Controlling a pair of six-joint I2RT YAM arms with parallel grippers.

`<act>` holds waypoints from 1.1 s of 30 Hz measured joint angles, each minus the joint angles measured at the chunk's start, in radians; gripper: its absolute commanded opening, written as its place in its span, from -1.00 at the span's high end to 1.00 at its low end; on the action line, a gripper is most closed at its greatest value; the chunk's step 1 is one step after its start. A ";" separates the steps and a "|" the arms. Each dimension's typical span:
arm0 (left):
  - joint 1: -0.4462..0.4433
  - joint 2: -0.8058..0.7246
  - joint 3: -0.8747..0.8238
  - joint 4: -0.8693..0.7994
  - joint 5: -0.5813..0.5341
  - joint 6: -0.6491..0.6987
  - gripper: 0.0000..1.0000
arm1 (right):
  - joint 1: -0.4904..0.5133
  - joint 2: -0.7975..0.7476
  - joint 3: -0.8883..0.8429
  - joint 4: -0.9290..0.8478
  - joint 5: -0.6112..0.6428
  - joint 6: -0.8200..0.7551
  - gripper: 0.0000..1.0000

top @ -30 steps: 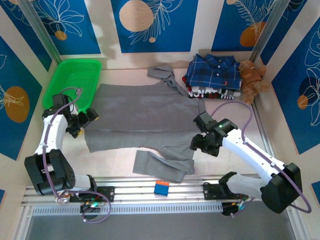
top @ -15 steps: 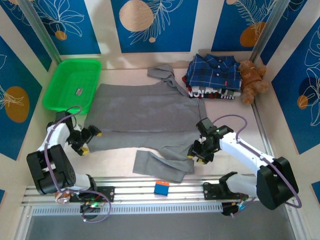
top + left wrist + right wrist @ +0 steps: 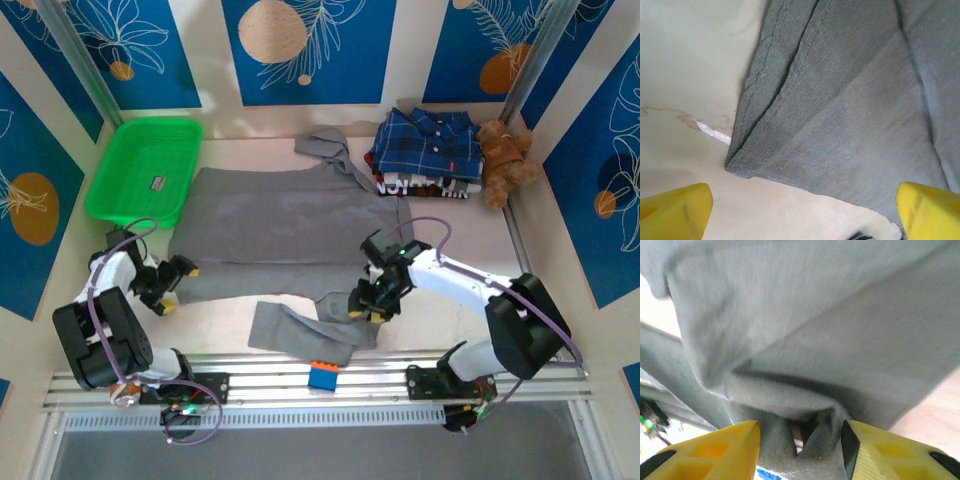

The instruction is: Fold and stack the long sleeve shirts

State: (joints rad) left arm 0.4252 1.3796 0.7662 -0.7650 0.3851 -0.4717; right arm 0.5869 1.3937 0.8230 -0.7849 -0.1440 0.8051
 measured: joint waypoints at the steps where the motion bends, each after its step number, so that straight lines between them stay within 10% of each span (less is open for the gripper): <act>1: 0.000 -0.005 0.001 0.002 0.000 0.003 -0.90 | -0.029 -0.007 0.018 -0.021 0.030 -0.002 0.02; 17: -0.379 0.043 0.118 0.184 0.010 -0.080 -0.65 | -0.211 0.364 0.286 -0.055 0.280 -0.100 0.44; 33: -0.386 0.492 0.428 0.269 -0.106 -0.118 -0.56 | -0.283 0.726 0.759 -0.109 0.402 -0.088 0.36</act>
State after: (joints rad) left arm 0.0387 1.8713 1.1942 -0.4961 0.2790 -0.5900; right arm 0.3038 2.1201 1.5822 -0.8944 0.2584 0.7174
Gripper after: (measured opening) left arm 0.780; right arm 0.313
